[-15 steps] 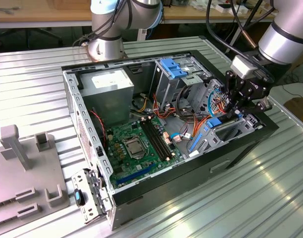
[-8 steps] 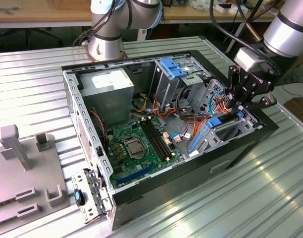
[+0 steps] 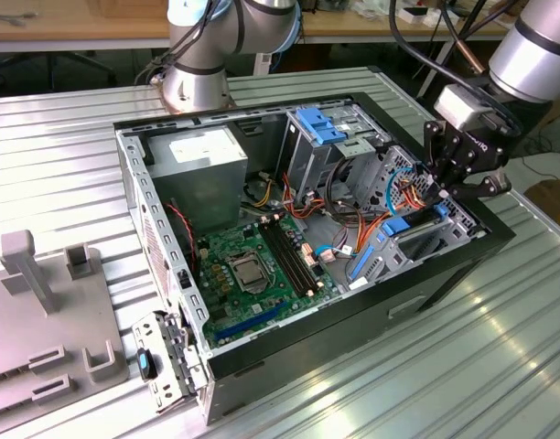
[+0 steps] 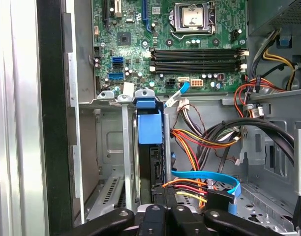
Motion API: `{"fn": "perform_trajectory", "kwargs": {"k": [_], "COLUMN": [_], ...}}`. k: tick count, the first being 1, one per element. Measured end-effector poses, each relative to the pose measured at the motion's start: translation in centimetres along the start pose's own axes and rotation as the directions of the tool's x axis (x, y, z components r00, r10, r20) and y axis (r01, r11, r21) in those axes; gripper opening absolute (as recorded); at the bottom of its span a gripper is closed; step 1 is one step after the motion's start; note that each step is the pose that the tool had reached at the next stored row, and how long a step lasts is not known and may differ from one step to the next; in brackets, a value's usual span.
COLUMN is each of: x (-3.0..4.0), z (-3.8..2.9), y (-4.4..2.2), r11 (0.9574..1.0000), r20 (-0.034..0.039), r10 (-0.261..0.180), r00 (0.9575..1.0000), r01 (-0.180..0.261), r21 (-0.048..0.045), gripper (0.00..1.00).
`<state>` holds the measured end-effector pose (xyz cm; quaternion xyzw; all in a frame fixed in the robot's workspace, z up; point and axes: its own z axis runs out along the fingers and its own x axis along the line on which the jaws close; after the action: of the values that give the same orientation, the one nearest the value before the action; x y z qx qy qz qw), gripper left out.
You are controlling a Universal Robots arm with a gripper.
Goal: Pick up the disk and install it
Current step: 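Insert the first disk wire, then insert the second disk wire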
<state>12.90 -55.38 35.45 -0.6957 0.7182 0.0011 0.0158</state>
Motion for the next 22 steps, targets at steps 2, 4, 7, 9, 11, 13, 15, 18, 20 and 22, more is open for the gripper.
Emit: {"fn": "perform_trajectory", "kwargs": {"k": [2, 4, 7, 9, 11, 13, 15, 18, 20, 22], "x": [0.00, 0.00, 0.00, 0.00, 0.00, 0.01, 0.07, 0.06, 0.05, 0.04], "z": [0.00, 0.00, 0.00, 0.00, 0.00, -0.03, -0.05, -0.27, -0.71, -1.31], "y": [0.01, 0.01, 0.02, 0.03, 0.04, 0.51, 1.34, 1.37, 1.35, 1.34], "r11": [1.0000, 1.0000, 1.0000, 1.0000, 1.0000, 1.0000, 1.0000, 1.0000, 1.0000, 1.0000], "r20": [-0.0001, -0.0001, -0.0002, -0.0004, -0.0006, 0.0006, 0.0012, 0.0011, 0.0013, 0.0012], "r10": [0.000, 0.000, 0.000, 0.000, 0.000, 0.000, 0.000, 0.000, 0.000, 0.000], "r00": [1.0000, 1.0000, 1.0000, 1.0000, 1.0000, 1.0000, 1.0000, 1.0000, 1.0000, 1.0000], "r01": [0.000, 0.000, 0.000, 0.000, 0.000, 0.000, 0.000, 0.000, 0.000, 0.000], "r21": [0.0000, 0.0000, 0.0000, 0.0000, 0.0000, 0.0000, 0.0001, 0.0000, 0.0000, 0.0001], "gripper": [0.11, 0.11, 0.11, 0.11, 0.11, 0.11, 0.11, 0.11, 0.11, 0.11]}}
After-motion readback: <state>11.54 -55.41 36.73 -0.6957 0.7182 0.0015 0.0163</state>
